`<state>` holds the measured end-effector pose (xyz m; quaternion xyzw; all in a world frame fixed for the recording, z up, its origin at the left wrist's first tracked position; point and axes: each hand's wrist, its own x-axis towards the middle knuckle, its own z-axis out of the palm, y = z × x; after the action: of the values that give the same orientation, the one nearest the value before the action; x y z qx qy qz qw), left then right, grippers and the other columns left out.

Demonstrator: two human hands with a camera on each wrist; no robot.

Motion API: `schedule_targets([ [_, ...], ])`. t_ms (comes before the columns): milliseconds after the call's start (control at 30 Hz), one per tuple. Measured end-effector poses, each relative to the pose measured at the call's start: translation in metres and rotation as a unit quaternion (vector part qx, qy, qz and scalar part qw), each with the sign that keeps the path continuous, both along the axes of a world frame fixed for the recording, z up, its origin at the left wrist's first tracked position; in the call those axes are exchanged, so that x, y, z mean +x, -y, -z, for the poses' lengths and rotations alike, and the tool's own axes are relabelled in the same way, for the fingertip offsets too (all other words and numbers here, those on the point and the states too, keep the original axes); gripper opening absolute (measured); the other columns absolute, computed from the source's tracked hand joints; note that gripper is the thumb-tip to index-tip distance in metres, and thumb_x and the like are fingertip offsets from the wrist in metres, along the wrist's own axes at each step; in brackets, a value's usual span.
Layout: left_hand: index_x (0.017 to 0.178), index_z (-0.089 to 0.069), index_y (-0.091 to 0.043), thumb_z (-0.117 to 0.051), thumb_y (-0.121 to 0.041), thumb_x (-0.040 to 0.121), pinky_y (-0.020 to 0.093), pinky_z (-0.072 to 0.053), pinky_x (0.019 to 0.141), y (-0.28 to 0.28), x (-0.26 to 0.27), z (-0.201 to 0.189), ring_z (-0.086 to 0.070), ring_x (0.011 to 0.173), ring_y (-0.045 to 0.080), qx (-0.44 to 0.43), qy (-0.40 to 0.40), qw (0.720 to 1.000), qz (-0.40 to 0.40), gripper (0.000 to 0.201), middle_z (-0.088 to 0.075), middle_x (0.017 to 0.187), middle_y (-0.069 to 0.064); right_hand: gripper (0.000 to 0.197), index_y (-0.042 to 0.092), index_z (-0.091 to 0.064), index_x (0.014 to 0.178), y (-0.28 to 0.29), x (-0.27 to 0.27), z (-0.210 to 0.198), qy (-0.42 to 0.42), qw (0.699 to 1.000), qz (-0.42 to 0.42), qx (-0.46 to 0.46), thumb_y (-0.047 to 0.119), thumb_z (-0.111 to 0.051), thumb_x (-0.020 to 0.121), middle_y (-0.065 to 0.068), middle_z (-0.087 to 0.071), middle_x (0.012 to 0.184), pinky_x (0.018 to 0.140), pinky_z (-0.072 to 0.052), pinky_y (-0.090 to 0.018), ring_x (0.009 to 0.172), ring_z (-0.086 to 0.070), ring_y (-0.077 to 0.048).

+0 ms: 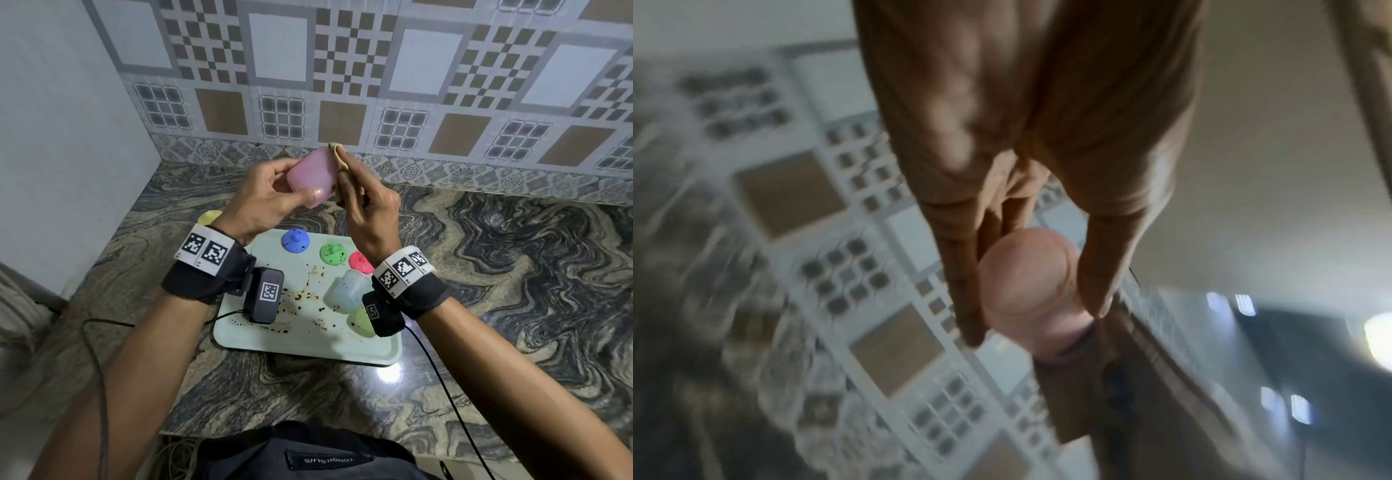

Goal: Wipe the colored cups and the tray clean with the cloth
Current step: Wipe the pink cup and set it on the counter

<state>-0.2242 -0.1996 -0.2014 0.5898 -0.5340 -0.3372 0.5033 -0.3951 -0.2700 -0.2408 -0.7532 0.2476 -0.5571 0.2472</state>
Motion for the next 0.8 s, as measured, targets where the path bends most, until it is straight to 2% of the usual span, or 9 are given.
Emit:
schedule_targets([
  [100,0.131,-0.056,-0.013,-0.084,-0.037,0.065,0.021,-0.055,0.086,-0.003,-0.006,-0.003,-0.064,0.102,0.014,-0.086,0.182,0.979,-0.044,0.076,-0.063,0.119,0.0,0.036,0.003,-0.058,0.136,0.0,0.001,-0.003,0.01,1.0,0.002,0.012,0.01,-0.055,0.101,0.003,-0.069,0.096,0.069,-0.055,-0.016,0.066,-0.058,0.01],
  [167,0.134,-0.055,-0.012,-0.087,-0.026,0.067,0.015,-0.053,0.086,-0.001,-0.011,-0.003,-0.062,0.104,0.012,-0.142,0.236,0.958,-0.072,0.075,-0.063,0.124,0.001,0.036,0.005,-0.057,0.137,0.001,0.001,-0.006,0.02,1.0,0.014,0.011,0.011,-0.055,0.102,-0.001,-0.072,0.099,0.069,-0.055,-0.016,0.067,-0.057,0.01],
  [233,0.133,-0.055,-0.011,-0.088,-0.026,0.068,0.019,-0.052,0.091,0.001,-0.01,-0.004,-0.061,0.111,0.011,-0.146,0.178,0.972,-0.053,0.074,-0.062,0.129,0.002,0.036,0.004,-0.057,0.137,0.001,0.002,-0.01,0.026,0.999,0.026,-0.002,0.01,-0.054,0.102,-0.01,-0.074,0.109,0.07,-0.055,-0.016,0.072,-0.059,0.008],
  [300,0.131,-0.058,-0.015,-0.082,-0.028,0.076,0.023,-0.053,0.089,0.002,-0.009,-0.007,-0.062,0.112,0.009,-0.103,0.022,0.994,-0.012,0.062,-0.062,0.128,0.001,0.036,0.001,-0.057,0.137,0.0,0.001,-0.013,0.04,0.999,0.028,-0.008,0.01,-0.053,0.102,-0.014,-0.072,0.118,0.074,-0.059,-0.02,0.081,-0.065,0.002],
  [433,0.123,-0.061,-0.016,-0.069,-0.016,0.086,0.036,-0.058,0.085,0.002,-0.01,-0.015,-0.066,0.106,0.017,-0.029,-0.161,0.986,0.031,0.038,-0.066,0.118,0.004,0.037,-0.001,-0.056,0.137,-0.005,0.0,-0.008,0.059,0.998,0.014,0.019,0.009,-0.054,0.102,-0.002,-0.065,0.126,0.079,-0.06,-0.023,0.089,-0.068,0.001],
  [500,0.123,-0.06,-0.013,-0.069,-0.011,0.084,0.035,-0.06,0.079,0.001,-0.011,-0.016,-0.067,0.101,0.021,-0.025,-0.164,0.986,0.026,0.04,-0.067,0.114,0.009,0.038,0.002,-0.057,0.136,-0.009,0.002,-0.005,0.084,0.995,-0.002,0.059,0.013,-0.058,0.1,0.007,-0.069,0.117,0.076,-0.06,-0.028,0.08,-0.064,0.004],
  [600,0.126,-0.061,-0.014,-0.078,-0.02,0.077,0.04,-0.059,0.083,0.001,-0.01,-0.013,-0.066,0.108,0.029,-0.035,-0.142,0.989,0.021,0.052,-0.066,0.119,0.016,0.04,0.006,-0.059,0.136,-0.013,0.005,-0.007,0.121,0.986,-0.028,0.11,0.019,-0.062,0.098,0.018,-0.068,0.117,0.078,-0.061,-0.033,0.086,-0.064,0.001],
  [700,0.125,-0.062,-0.019,-0.082,-0.023,0.075,0.043,-0.058,0.087,-0.001,-0.008,-0.015,-0.066,0.11,0.024,-0.058,-0.091,0.994,0.008,0.055,-0.064,0.123,0.01,0.042,0.004,-0.059,0.135,-0.012,0.006,-0.012,0.136,0.982,-0.042,0.128,0.021,-0.063,0.097,0.003,-0.067,0.124,0.076,-0.059,-0.029,0.084,-0.063,0.002],
  [800,0.127,-0.06,-0.012,-0.083,-0.015,0.074,0.03,-0.057,0.088,-0.003,-0.018,-0.017,-0.065,0.111,0.015,-0.13,0.008,0.991,-0.016,0.057,-0.062,0.128,0.004,0.04,0.002,-0.057,0.134,-0.01,0.007,-0.017,0.186,0.967,-0.067,0.161,0.01,-0.063,0.096,-0.008,-0.067,0.127,0.072,-0.054,-0.019,0.079,-0.06,0.003],
])
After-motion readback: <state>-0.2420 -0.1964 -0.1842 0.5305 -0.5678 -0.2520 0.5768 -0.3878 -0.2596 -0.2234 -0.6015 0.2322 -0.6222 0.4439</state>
